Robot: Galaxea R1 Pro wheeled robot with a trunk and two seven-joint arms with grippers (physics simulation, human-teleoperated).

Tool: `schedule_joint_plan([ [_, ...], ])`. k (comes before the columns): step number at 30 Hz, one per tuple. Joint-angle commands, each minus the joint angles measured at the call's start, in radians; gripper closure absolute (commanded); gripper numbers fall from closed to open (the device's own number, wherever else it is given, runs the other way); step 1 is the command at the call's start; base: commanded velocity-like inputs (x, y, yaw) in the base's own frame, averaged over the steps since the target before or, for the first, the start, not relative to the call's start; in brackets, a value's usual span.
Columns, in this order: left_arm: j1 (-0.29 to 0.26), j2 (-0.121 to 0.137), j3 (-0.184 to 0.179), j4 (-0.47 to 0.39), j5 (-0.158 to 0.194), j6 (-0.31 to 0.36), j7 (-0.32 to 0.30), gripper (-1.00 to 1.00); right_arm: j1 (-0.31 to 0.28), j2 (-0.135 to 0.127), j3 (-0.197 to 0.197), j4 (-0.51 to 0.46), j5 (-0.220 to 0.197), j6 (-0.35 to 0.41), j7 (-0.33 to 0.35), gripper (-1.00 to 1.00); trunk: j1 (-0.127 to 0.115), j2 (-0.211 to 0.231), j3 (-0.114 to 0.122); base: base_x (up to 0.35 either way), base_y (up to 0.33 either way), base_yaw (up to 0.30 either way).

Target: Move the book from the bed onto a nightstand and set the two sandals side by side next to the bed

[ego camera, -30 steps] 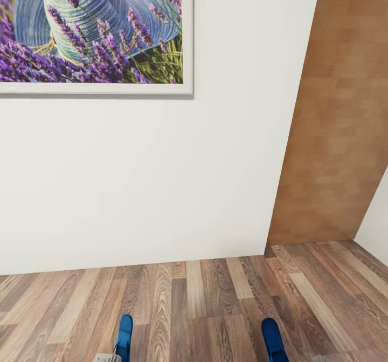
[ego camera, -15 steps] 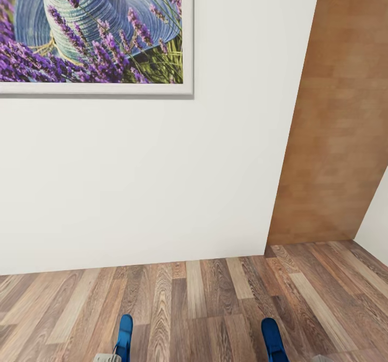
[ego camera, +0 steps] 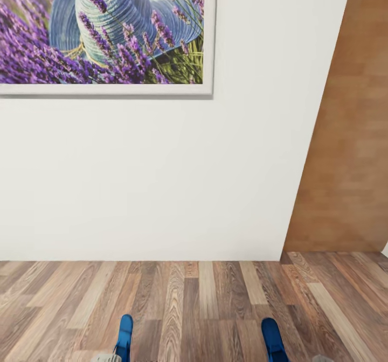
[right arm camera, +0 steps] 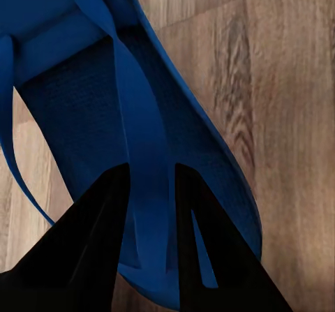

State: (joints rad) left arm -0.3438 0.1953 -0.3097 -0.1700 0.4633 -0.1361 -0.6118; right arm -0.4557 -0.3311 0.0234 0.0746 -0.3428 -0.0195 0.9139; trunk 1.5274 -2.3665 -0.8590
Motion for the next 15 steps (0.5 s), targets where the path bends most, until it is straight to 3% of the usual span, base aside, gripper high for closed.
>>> schedule_joint_plan([
  [1, -0.001, 0.001, -0.008, 0.001, 0.005, -0.007, -0.002, 1.0, -0.001, 0.0, 0.003, 0.004, -0.007, 0.0, 0.007, 1.0, 0.0, 0.0, -0.001, 0.0, 0.0, 0.29],
  [15, -0.001, 0.001, -0.008, 0.001, 0.005, -0.007, -0.003, 1.0, -0.001, 0.0, 0.003, 0.004, -0.005, 0.0, 0.005, 1.0, 0.0, 0.0, -0.001, 0.0, 0.0, 0.292],
])
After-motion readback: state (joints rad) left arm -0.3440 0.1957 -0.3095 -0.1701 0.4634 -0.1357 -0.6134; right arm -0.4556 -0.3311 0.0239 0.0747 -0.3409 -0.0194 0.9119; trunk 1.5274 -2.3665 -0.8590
